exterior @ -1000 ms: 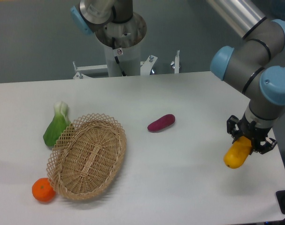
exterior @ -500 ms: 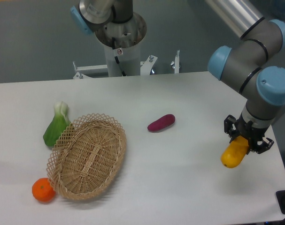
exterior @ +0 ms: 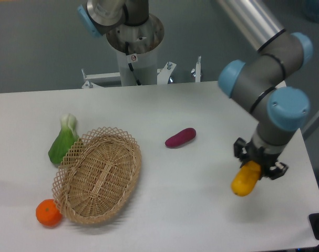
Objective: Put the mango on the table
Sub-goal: 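Carry the mango toward the purple sweet potato and lower it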
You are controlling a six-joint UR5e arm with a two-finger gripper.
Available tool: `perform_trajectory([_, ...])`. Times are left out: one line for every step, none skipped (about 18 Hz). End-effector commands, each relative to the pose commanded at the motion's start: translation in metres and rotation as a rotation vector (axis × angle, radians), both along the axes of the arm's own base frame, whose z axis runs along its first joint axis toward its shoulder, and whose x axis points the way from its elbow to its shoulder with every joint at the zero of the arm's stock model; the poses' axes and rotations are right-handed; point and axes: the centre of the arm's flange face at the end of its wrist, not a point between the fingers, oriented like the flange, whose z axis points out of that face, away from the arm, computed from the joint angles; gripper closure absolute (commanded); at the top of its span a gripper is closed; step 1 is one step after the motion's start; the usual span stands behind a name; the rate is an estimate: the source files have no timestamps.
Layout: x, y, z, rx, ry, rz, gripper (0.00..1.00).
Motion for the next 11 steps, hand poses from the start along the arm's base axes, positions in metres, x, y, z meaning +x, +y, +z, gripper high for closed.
perform_trajectory([0.009, -0.005, -0.005, -0.006, -0.009, -0.008, 0.72])
perform_trajectory([0.019, -0.011, -0.011, -0.013, -0.018, -0.017, 0.72])
perform_trajectory([0.028, -0.019, -0.016, -0.029, -0.024, -0.038, 0.72])
perform_trajectory([0.037, -0.027, -0.020, -0.048, -0.026, -0.079, 0.72])
perform_trajectory([0.047, -0.034, -0.026, -0.064, -0.034, -0.115, 0.71])
perform_trajectory([0.056, -0.040, -0.032, -0.064, -0.032, -0.136, 0.71])
perform_trajectory([0.066, -0.047, -0.041, -0.065, -0.034, -0.143, 0.70])
perform_trajectory([0.074, -0.051, -0.049, -0.062, -0.028, -0.146, 0.70])
perform_trajectory([0.080, -0.051, -0.056, -0.054, -0.014, -0.149, 0.66])
perform_trajectory([0.083, -0.047, -0.058, -0.045, 0.002, -0.158, 0.62])
perform_trajectory([0.085, -0.041, -0.058, -0.043, 0.008, -0.164, 0.61])
